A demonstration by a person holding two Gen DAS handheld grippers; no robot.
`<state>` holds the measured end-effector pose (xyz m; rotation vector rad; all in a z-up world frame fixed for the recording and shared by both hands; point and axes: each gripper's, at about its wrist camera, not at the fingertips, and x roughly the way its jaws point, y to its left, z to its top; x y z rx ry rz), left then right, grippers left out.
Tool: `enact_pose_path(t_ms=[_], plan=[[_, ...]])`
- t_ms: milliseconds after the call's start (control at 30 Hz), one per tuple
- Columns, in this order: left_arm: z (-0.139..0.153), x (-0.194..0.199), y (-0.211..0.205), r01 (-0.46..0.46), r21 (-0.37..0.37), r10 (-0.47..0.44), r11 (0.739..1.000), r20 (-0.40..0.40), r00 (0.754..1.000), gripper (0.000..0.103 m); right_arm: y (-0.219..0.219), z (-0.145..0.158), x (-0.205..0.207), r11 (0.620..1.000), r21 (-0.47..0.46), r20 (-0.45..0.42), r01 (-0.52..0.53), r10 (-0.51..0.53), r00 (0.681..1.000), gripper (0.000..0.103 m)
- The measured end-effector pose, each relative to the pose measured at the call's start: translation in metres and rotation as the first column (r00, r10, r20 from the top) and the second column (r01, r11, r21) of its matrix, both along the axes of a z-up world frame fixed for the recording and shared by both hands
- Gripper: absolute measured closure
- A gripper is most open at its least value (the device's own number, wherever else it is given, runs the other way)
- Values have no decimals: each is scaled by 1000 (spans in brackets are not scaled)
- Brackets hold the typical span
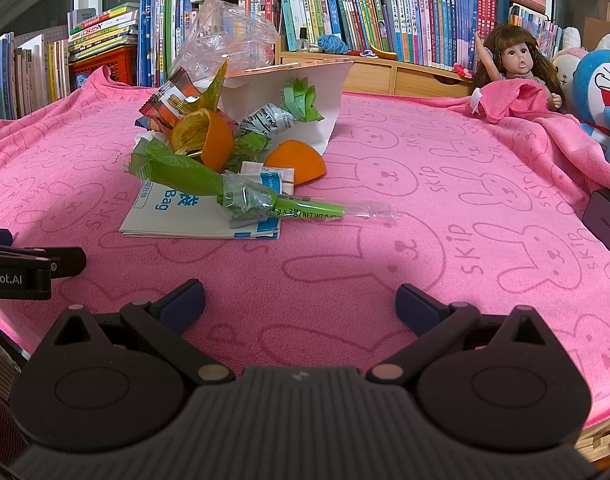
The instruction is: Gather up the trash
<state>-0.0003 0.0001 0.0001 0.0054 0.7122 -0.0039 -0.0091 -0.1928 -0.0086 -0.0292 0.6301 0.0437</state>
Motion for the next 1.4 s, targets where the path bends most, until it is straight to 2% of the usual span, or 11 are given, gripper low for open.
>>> enact_pose_path(t_ms=[1400], plan=[[0,2,1,5,0,-5,1000,2,1000,0,-1,-1,0,1000,6,6,-5,5,1000,0]])
